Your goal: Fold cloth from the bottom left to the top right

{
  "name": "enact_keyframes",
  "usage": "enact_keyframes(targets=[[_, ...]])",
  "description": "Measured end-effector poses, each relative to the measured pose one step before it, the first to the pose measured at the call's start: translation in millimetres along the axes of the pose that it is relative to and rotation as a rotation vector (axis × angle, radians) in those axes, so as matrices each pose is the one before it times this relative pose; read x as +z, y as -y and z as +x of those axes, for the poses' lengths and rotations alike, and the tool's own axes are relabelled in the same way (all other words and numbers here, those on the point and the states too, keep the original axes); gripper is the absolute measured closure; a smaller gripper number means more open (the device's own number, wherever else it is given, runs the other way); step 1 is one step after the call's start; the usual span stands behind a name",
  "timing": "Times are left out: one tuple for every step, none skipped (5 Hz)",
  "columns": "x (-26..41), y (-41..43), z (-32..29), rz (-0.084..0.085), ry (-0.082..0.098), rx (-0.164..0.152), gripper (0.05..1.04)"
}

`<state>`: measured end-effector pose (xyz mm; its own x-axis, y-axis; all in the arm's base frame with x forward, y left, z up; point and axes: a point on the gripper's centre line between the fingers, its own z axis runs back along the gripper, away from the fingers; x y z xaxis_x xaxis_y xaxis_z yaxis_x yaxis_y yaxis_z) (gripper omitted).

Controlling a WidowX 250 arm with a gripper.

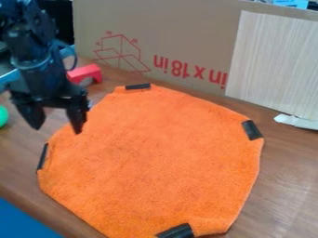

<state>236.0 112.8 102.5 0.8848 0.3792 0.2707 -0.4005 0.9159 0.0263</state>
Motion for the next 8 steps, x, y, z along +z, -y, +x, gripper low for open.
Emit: enact_keyframes(targets=[[-5.36, -16.32, -8.96, 0.0359, 0.0048, -0.0071, 0.084], [-3.67, -13.42, -8.51, 0.0103, 0.0272, 0.0168, 0.084], [-6.44, -8.52, -4.34, -0.0262, 0.0311, 0.0627, 0.085], [-5.85, -2.19, 0.58, -0.0307, 0.0527, 0.0620, 0.085], [-9.23, 0.13, -1.32, -0.0187, 0.0278, 0.0467, 0.085], [-10.10, -0.49, -4.27, -0.0029, 0.0074, 0.0264, 0.085], [-5.14, -0.89, -2.95, 0.0067, -0.0014, 0.0129, 0.085], [-5.84, 4.02, -3.13, 0.0101, -0.0068, -0.0155, 0.123]])
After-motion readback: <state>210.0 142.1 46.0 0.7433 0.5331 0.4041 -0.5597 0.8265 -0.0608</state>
